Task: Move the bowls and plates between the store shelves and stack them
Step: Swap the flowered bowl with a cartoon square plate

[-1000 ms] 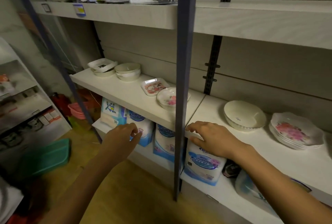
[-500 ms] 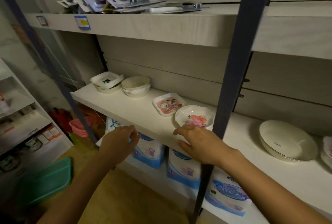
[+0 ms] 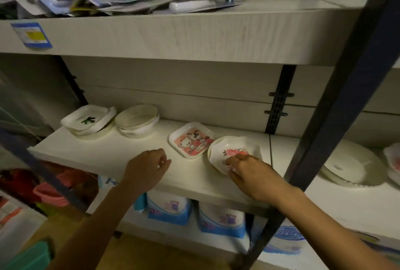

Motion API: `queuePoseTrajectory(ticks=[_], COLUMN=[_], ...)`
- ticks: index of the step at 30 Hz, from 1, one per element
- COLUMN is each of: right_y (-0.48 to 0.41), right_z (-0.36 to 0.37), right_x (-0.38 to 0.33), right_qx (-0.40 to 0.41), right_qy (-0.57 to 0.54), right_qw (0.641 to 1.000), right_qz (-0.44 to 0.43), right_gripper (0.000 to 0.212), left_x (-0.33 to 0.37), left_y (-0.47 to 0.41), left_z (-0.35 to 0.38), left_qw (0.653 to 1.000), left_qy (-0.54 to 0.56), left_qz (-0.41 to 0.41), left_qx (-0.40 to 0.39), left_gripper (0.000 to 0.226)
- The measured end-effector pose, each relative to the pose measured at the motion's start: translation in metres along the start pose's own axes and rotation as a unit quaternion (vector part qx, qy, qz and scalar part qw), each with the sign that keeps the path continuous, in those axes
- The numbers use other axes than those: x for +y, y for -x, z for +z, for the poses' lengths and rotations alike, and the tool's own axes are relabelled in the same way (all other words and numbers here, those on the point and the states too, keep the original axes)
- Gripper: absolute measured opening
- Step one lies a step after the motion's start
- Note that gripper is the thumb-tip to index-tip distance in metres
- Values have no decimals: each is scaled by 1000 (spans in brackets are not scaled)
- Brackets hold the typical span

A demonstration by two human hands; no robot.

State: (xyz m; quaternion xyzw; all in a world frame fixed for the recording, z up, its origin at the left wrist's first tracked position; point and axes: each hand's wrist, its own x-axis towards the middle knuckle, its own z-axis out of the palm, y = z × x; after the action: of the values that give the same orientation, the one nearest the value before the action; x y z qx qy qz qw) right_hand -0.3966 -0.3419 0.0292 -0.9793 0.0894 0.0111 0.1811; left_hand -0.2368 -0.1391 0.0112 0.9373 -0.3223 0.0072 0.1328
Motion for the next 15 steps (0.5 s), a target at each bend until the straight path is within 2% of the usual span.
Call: queuePoseTrajectory(ticks=[6,10,15], right_y=[-19,-28,-38], right_z=[7,18,30], right_x=[2,3,-5], right_qx=[21,45,87], right_qy=[-11,-3,-17], right_qw=[984,955,916], right_qz=[175,293,391], right_gripper=[36,28,32], left_x=[-29,-64,-93], left_y=[-58,-90,-114], left_z=[1,-3,2], left_qw=[997,992,985], left_qy=[17,27,35], left_qz=[59,101,138], left_qx=[-47,-67,-99], left_gripper=[24,22,22])
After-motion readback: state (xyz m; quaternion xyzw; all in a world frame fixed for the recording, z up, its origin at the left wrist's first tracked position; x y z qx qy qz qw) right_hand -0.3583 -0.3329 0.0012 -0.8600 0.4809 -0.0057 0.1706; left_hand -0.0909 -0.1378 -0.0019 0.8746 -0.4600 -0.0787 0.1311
